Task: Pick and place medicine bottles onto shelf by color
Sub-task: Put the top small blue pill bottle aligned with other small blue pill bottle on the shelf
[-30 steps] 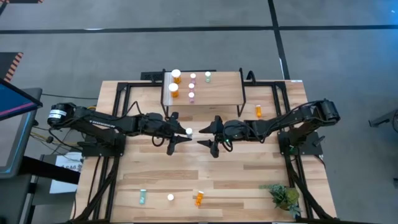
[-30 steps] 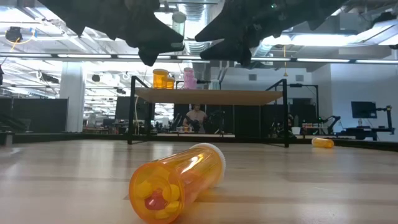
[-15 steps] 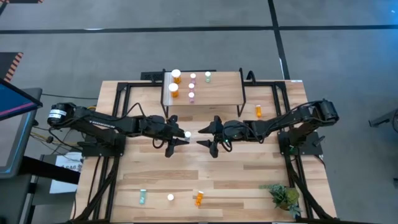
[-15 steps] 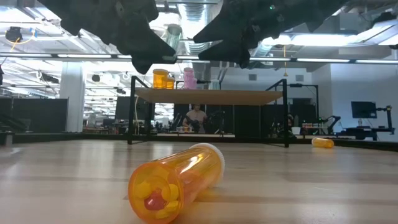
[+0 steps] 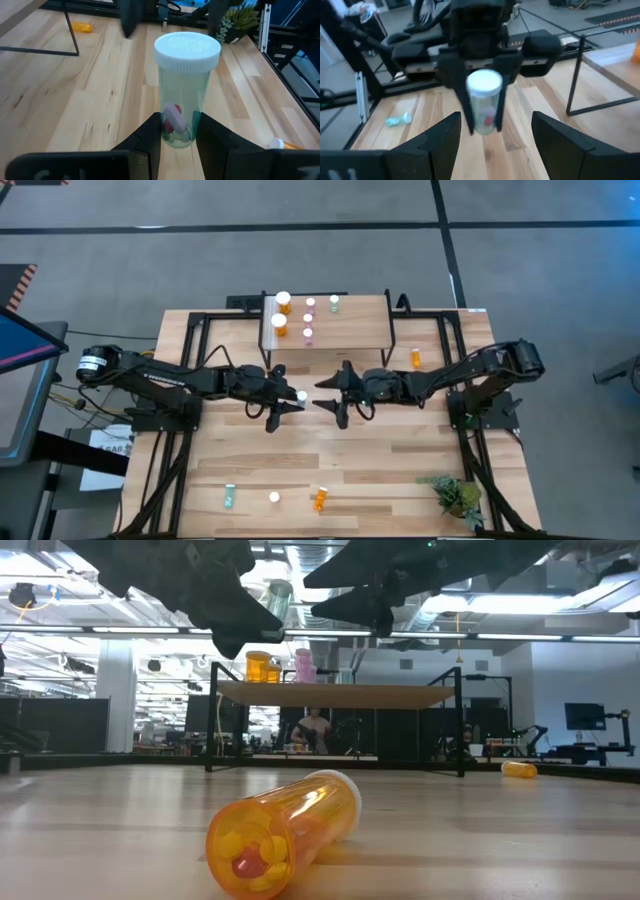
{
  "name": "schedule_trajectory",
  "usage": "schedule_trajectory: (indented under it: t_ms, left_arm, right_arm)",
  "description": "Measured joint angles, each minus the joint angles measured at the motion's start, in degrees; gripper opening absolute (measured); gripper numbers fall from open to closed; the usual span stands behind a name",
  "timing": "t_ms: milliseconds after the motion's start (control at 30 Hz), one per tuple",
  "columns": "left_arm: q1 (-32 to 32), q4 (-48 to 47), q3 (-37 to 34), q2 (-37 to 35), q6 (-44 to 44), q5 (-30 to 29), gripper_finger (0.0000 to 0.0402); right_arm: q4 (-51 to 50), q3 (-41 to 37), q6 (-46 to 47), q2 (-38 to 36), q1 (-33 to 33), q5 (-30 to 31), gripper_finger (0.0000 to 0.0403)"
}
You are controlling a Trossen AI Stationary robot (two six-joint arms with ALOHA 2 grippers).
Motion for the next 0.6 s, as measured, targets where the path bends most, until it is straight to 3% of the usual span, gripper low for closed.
schedule_trajectory:
  t_ms: [433,600]
  left_arm:
    - [0.0,0.0,0.0,0.0,0.4,0.0,0.0083]
    - [0.0,-0.1,0.0,0.0,0.4,0.0,0.0083]
  right_arm:
    - [6.5,0.3,-2.0,0.0,-0.9,0.0,0.0266]
    - [2.4,5.2,-6.5,0.0,1.2,0.0,0.0266]
